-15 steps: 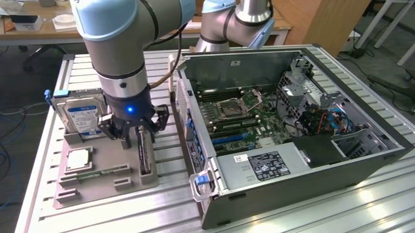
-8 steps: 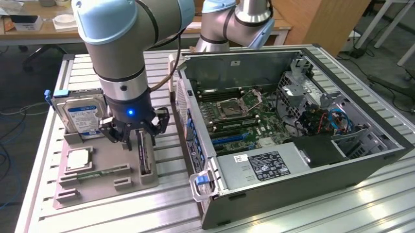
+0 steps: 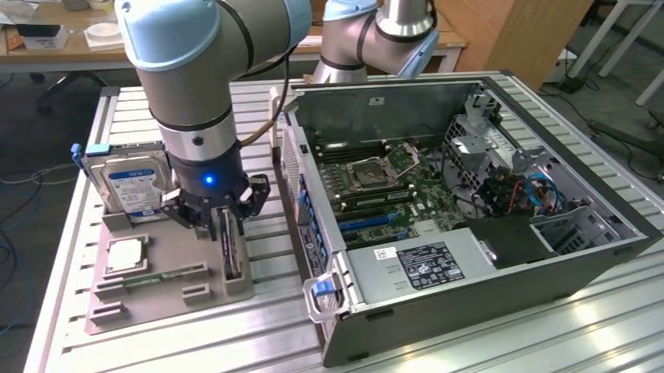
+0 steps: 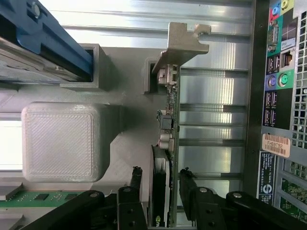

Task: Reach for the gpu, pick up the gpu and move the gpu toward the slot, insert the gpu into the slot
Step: 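Pick up the gpu and move the gpu toward the slot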

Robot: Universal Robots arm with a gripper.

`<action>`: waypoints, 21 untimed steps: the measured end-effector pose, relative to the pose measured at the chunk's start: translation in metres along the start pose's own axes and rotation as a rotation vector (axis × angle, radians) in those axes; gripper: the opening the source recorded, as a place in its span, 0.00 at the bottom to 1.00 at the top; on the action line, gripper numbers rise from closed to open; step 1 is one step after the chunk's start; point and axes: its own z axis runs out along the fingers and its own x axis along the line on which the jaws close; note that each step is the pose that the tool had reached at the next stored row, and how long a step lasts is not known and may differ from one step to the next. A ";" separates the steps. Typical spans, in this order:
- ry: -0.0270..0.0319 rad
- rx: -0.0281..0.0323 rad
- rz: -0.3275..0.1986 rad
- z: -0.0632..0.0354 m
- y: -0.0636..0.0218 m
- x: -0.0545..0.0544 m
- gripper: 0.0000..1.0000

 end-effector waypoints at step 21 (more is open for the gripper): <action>0.0001 0.0000 0.000 0.0000 0.0000 0.000 0.26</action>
